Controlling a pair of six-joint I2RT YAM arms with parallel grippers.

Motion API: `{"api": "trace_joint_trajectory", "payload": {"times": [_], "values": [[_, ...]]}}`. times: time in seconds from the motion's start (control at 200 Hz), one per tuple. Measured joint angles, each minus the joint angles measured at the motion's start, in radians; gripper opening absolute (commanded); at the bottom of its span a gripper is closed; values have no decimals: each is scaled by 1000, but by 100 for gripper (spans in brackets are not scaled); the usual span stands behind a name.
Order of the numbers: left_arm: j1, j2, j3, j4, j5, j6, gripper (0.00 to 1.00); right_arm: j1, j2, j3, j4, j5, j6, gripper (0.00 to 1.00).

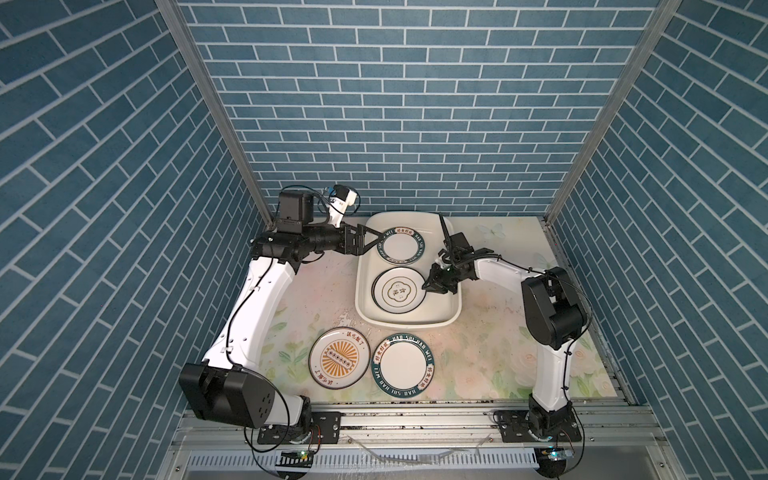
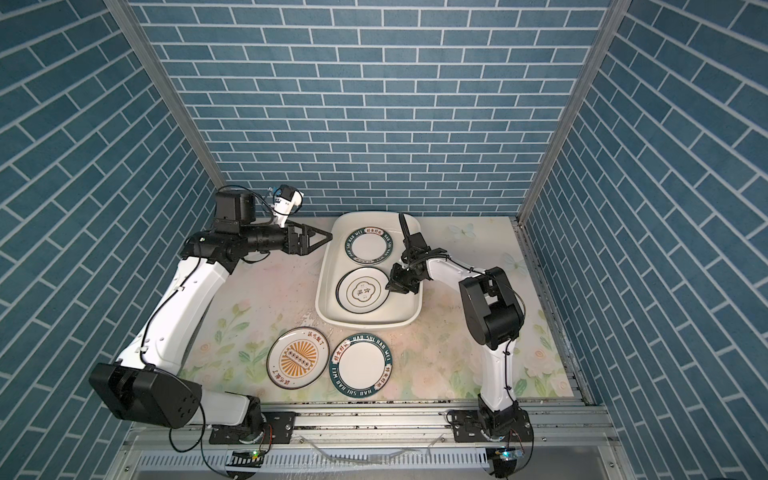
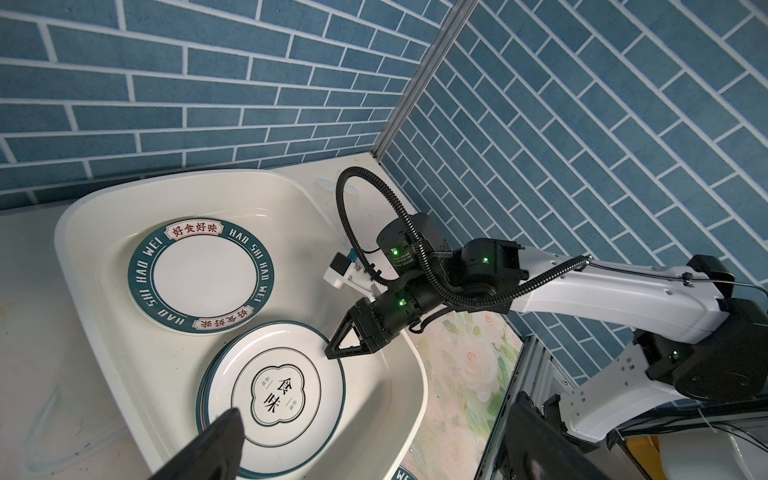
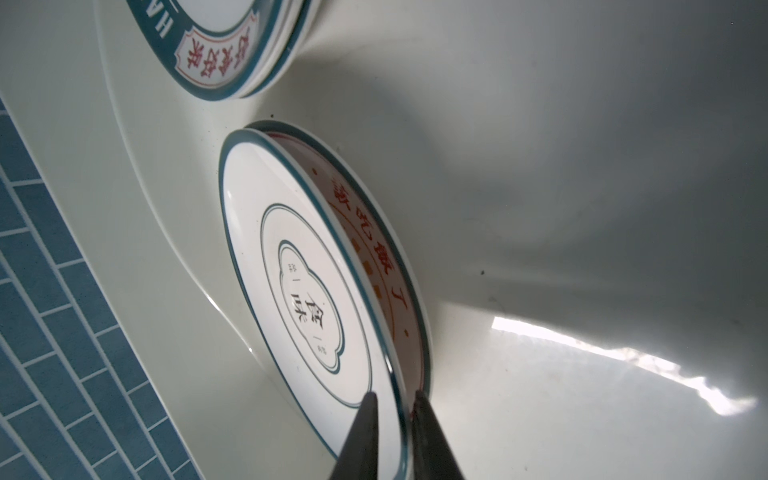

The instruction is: Place the plates into the plastic bin on the countertop

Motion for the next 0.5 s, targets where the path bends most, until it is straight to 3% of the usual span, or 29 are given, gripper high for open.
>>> {"api": "trace_joint_trajectory", "payload": {"times": [0.5], "values": [[2,0,-25,21,2,-10,100,7,18,16,-47,33,-27,19]]}}
